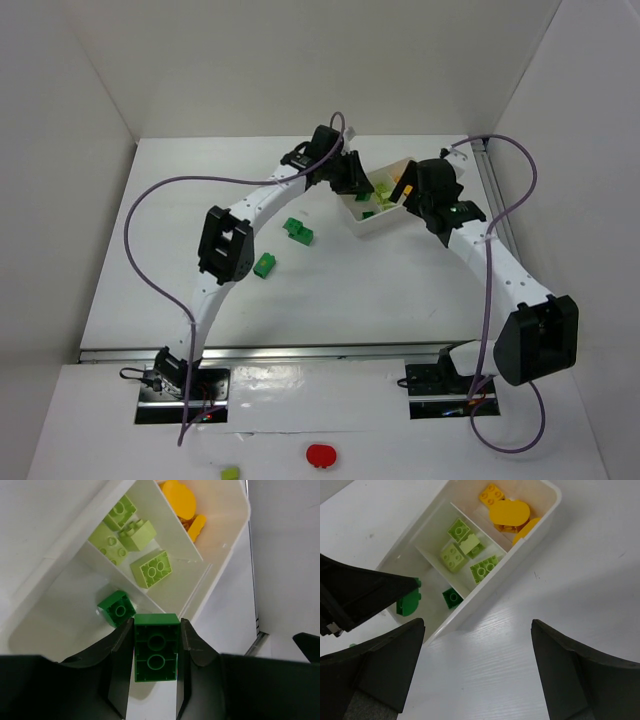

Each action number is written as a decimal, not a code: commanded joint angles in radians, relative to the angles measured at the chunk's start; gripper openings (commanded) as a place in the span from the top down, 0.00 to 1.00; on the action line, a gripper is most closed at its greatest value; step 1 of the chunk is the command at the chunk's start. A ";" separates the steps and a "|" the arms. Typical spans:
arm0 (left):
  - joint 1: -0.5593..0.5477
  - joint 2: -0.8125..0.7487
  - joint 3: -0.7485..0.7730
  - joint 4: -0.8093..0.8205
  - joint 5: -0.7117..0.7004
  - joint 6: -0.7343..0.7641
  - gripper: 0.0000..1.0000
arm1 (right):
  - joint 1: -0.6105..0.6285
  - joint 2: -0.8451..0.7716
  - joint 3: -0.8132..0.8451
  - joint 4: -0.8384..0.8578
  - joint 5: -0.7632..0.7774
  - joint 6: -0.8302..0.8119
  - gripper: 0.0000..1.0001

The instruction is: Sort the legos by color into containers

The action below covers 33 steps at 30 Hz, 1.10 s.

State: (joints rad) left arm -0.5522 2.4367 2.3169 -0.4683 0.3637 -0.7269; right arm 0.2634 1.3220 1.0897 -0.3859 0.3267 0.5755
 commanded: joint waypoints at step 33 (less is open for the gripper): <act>0.100 -0.884 -0.972 -0.254 -0.367 0.310 0.07 | 0.172 0.109 0.041 0.139 -0.164 -0.160 0.16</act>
State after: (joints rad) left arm -0.4267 1.5867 1.4673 -0.6540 0.0662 -0.4896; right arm 0.4442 1.4342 1.0939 -0.3157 0.1268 0.4320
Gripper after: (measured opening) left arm 0.916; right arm 0.839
